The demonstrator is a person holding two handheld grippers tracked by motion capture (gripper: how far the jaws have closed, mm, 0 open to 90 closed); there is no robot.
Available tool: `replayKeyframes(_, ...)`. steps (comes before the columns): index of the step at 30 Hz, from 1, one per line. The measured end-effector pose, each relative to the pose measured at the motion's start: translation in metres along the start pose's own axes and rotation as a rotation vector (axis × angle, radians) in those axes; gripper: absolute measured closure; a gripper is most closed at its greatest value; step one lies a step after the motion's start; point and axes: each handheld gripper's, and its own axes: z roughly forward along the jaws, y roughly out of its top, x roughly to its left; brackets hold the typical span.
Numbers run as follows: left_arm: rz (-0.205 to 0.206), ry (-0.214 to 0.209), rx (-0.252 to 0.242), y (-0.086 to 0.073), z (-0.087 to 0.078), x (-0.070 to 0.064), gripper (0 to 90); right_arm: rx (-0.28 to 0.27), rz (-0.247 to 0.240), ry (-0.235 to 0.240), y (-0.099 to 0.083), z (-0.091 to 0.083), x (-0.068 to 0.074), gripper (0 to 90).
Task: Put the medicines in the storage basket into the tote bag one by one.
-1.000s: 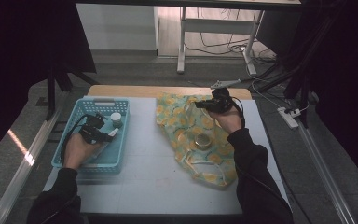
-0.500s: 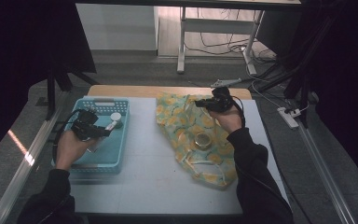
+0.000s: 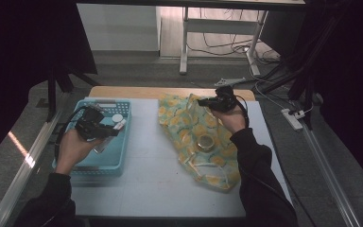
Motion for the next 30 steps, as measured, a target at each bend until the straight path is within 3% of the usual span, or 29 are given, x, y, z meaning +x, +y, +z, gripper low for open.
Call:
replayKeyframes(6, 0.07, -0.053, 0.002, 0.022, 0.011, -0.031, 72.4, -0.001, -0.006, 0.002, 0.003, -0.001, 0.002, 89.3)
replayKeyframes(12, 0.127, -0.107, 0.025, 0.043, 0.032, -0.06, 72.4, 0.003, -0.01, 0.002, 0.003, 0.0, 0.002, 89.3)
replayKeyframes(30, 0.213, -0.211, 0.069, 0.088, 0.094, -0.126, 72.4, -0.006, -0.01, -0.004, 0.004, -0.005, 0.001, 89.3)
